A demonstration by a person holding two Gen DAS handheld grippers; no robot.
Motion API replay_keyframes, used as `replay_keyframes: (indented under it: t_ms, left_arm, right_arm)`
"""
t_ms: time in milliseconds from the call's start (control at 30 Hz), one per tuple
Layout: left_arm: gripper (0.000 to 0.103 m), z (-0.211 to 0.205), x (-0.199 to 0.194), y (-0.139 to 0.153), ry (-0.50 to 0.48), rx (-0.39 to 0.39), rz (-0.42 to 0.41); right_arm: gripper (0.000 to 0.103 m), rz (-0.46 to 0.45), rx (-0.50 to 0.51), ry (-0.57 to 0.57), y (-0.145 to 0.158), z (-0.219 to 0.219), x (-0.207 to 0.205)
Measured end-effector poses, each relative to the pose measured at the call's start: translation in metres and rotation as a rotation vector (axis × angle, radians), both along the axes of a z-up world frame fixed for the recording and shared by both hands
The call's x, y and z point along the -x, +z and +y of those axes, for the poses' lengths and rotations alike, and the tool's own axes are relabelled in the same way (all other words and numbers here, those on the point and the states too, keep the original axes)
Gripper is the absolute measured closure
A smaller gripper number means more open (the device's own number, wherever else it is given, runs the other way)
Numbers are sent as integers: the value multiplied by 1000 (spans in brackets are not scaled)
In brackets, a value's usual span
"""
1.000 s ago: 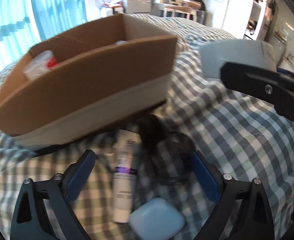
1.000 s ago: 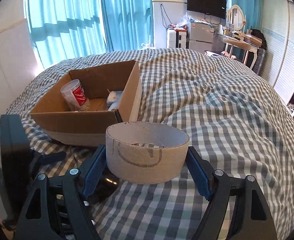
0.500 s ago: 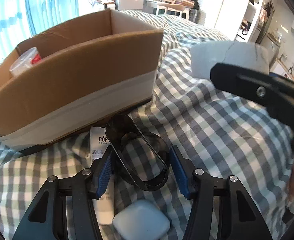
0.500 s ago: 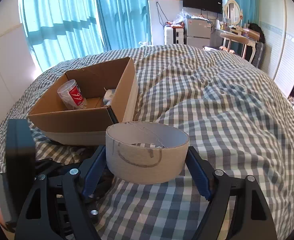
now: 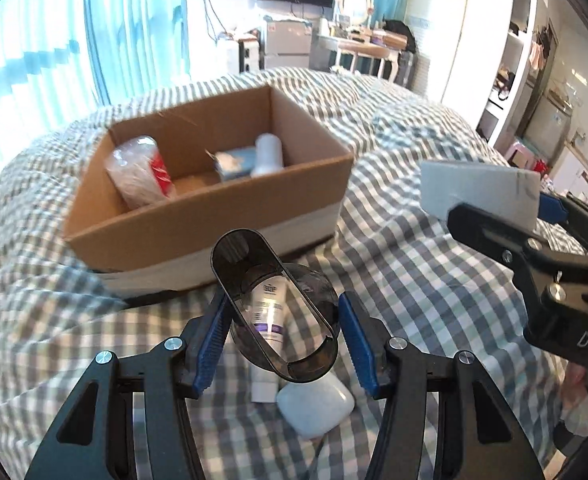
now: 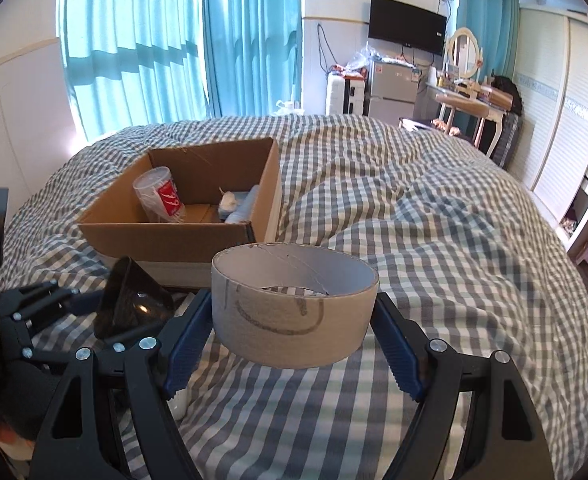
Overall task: Organize objects
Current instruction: 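Grasp the cardboard tape roll with the right tool while the left tool grasps the dark clip, then carry the tape roll and clip into the box and open both tools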
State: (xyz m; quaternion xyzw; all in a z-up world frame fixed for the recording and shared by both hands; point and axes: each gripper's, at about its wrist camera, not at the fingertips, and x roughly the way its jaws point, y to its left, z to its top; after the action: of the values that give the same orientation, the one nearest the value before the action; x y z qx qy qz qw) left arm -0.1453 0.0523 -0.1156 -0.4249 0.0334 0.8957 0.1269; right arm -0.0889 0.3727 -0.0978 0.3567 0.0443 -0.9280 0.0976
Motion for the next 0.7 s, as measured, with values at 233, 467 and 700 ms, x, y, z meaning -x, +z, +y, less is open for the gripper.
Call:
replay_keyframes:
  t_ms: [233, 467, 700]
  left_arm:
    - [47, -14, -24, 30, 36, -3, 88]
    - [47, -36, -47, 63, 84, -3, 166]
    - [47, -53, -55, 83, 111, -5, 219]
  right_arm:
    - [24, 72, -12, 25, 28, -12, -27]
    - [24, 145, -27, 51, 58, -28, -54]
    - [24, 190, -42, 80, 77, -44, -66]
